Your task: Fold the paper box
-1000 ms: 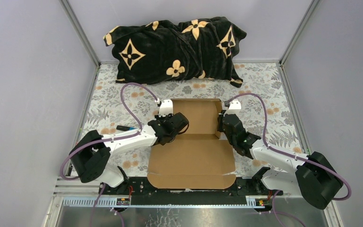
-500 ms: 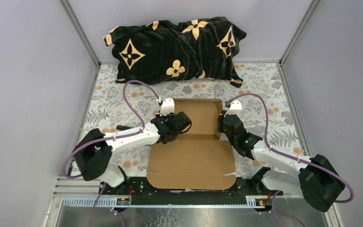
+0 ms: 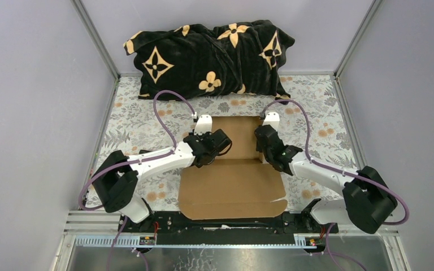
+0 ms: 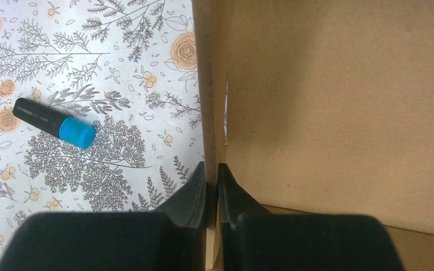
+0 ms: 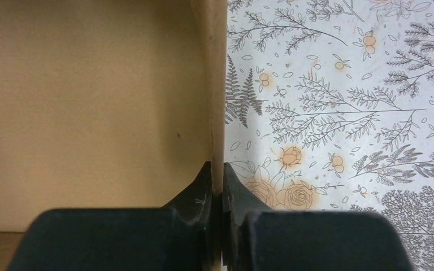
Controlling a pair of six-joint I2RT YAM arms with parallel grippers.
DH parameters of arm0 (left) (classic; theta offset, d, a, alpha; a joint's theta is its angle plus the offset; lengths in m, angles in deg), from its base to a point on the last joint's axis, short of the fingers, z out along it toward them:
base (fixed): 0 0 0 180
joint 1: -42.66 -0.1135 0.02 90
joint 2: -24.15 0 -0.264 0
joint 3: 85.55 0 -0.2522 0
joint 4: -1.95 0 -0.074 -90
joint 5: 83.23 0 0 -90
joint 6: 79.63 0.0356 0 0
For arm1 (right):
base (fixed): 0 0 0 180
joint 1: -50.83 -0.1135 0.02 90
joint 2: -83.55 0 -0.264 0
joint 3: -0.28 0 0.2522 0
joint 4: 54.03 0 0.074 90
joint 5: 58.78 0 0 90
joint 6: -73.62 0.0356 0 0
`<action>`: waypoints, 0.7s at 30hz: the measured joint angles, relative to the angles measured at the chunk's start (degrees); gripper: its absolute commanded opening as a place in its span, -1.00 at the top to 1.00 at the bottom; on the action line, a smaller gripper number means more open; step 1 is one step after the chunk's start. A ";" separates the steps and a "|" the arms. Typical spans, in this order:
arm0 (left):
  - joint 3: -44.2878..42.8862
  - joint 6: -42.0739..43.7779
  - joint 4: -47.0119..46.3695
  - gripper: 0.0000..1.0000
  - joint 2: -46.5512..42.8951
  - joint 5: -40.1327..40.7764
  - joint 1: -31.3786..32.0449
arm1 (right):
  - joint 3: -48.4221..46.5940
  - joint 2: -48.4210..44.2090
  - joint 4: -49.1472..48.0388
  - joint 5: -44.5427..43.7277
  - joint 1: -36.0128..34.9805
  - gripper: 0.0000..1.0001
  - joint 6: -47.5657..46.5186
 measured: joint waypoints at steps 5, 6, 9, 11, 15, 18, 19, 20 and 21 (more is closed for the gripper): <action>-0.17 0.66 0.13 0.98 0.33 -1.44 -0.13 | -7.48 6.58 8.00 -2.12 0.02 1.00 -0.28; -0.20 0.79 0.09 0.98 0.33 -1.70 -0.20 | -9.05 7.87 9.33 -2.67 0.02 1.00 -0.50; -0.22 1.01 -0.04 0.96 0.42 -2.19 -0.44 | -13.73 11.32 13.44 -3.98 0.00 1.00 -1.57; -0.22 1.22 -0.24 0.96 0.70 -2.60 -0.63 | -16.90 13.62 16.24 -4.83 0.00 1.00 -2.47; -0.96 1.92 -0.57 0.94 2.12 -3.72 -1.22 | -21.29 17.62 19.85 -5.95 -0.02 1.00 -3.87; -1.75 2.78 -0.87 0.92 3.74 -5.31 -2.14 | -22.32 19.17 21.55 -6.34 -0.02 1.00 -4.07; -1.97 3.06 -1.05 0.92 4.24 -5.90 -2.40 | -22.49 19.50 22.10 -6.43 -0.02 1.00 -4.07; -2.21 3.34 -1.22 0.91 4.70 -6.56 -2.71 | -22.73 19.82 22.56 -6.49 0.00 1.00 -4.04; -2.49 3.65 -1.22 0.91 5.07 -7.15 -3.02 | -23.08 20.22 23.23 -6.56 0.00 1.00 -4.04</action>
